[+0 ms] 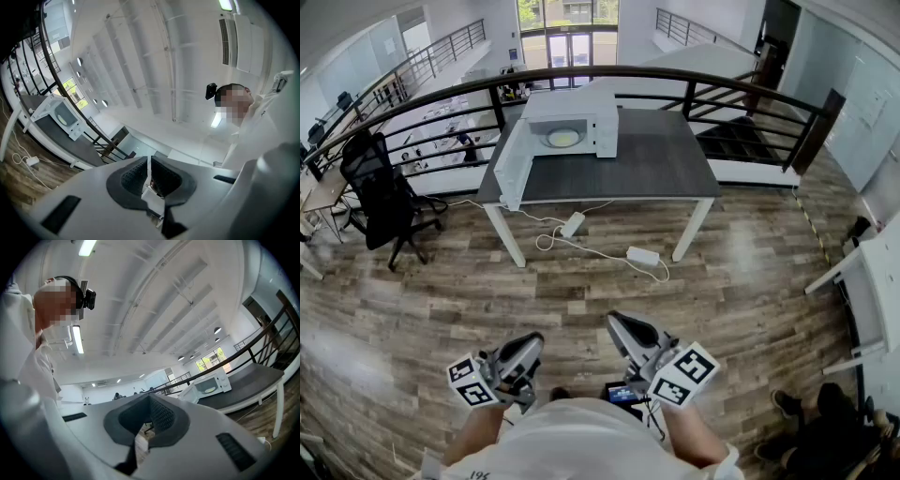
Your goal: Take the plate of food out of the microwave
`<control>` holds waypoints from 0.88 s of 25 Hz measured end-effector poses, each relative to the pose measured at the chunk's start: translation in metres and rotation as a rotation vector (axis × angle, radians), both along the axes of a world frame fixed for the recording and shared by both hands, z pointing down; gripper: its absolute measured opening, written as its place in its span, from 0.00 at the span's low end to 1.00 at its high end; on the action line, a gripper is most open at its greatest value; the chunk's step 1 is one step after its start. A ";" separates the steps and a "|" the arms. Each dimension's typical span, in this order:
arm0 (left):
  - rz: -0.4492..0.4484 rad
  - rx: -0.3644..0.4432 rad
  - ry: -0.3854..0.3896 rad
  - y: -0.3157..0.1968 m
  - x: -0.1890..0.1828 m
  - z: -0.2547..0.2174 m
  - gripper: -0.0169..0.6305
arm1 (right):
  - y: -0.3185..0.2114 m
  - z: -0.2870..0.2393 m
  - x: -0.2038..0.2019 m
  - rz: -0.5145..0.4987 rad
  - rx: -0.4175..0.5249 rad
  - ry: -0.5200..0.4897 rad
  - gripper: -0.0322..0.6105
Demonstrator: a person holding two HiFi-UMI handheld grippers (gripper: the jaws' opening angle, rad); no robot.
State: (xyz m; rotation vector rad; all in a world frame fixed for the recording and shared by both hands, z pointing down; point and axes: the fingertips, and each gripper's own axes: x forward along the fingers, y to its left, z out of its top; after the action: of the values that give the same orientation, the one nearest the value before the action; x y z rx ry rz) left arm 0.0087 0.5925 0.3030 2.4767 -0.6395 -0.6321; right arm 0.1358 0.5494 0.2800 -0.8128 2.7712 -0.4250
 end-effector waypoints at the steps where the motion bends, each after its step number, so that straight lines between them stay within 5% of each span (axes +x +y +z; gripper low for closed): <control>1: 0.000 0.001 0.002 0.002 -0.002 -0.001 0.07 | 0.002 0.000 -0.001 0.003 -0.004 0.004 0.04; 22: 0.016 -0.035 0.001 0.001 -0.018 0.006 0.07 | -0.003 0.014 -0.014 0.026 -0.064 0.035 0.04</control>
State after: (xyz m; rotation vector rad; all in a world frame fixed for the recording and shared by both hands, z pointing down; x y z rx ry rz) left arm -0.0093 0.5934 0.3089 2.4464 -0.6251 -0.6113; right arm 0.1220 0.5465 0.2938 -0.8783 2.7890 -0.5017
